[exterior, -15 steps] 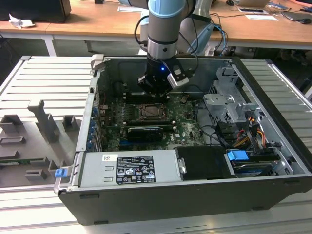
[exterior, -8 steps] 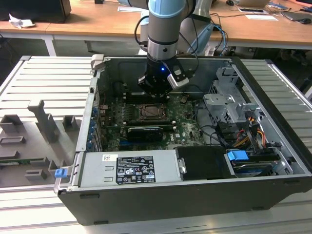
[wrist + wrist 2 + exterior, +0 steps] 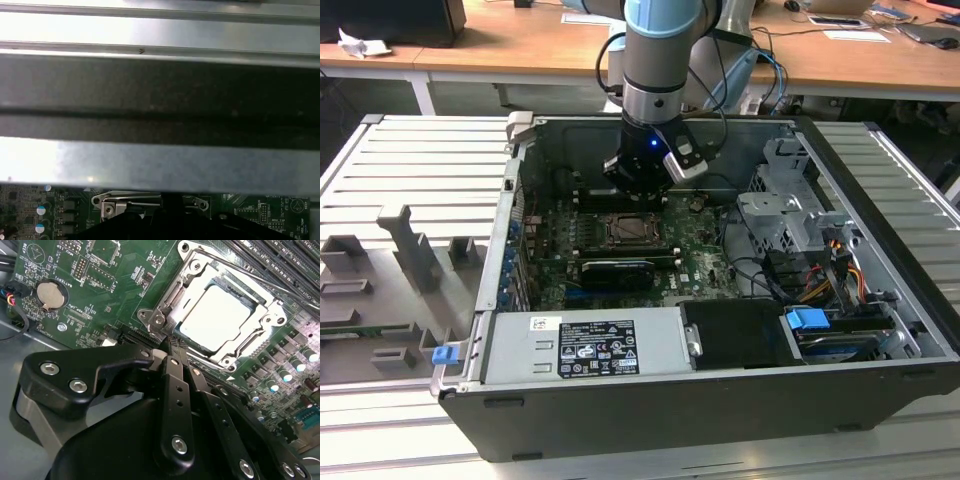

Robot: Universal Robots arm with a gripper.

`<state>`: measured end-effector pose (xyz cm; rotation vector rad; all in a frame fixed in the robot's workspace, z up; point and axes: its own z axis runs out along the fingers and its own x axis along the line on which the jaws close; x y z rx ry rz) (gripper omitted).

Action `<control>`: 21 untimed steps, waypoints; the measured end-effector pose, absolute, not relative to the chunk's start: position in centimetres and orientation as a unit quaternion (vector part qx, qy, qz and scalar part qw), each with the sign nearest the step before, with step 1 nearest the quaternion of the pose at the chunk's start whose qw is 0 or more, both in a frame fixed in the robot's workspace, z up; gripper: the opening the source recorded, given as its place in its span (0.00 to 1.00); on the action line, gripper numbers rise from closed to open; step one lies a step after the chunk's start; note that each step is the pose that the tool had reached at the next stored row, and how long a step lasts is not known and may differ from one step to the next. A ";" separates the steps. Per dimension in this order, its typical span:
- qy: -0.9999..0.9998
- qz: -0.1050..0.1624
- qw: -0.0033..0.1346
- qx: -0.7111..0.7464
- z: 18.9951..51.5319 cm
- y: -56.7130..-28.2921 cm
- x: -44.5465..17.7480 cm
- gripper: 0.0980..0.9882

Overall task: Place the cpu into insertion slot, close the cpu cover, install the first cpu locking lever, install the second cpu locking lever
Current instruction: 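Install the second cpu locking lever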

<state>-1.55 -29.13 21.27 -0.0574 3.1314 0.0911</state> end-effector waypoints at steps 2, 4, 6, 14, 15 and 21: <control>0.999 0.029 0.004 -0.018 21.3 -29.2 -1.5 0.01; 0.999 0.029 0.004 -0.018 21.4 -29.2 -1.5 0.01; 0.999 0.029 0.004 -0.018 21.7 -29.2 -1.5 0.01; 0.999 0.029 0.004 -0.018 23.5 -29.3 -1.5 0.01; 0.999 0.029 0.004 -0.018 23.5 -29.4 -1.5 0.01; 0.999 0.029 0.004 -0.018 23.5 -30.6 -1.5 0.01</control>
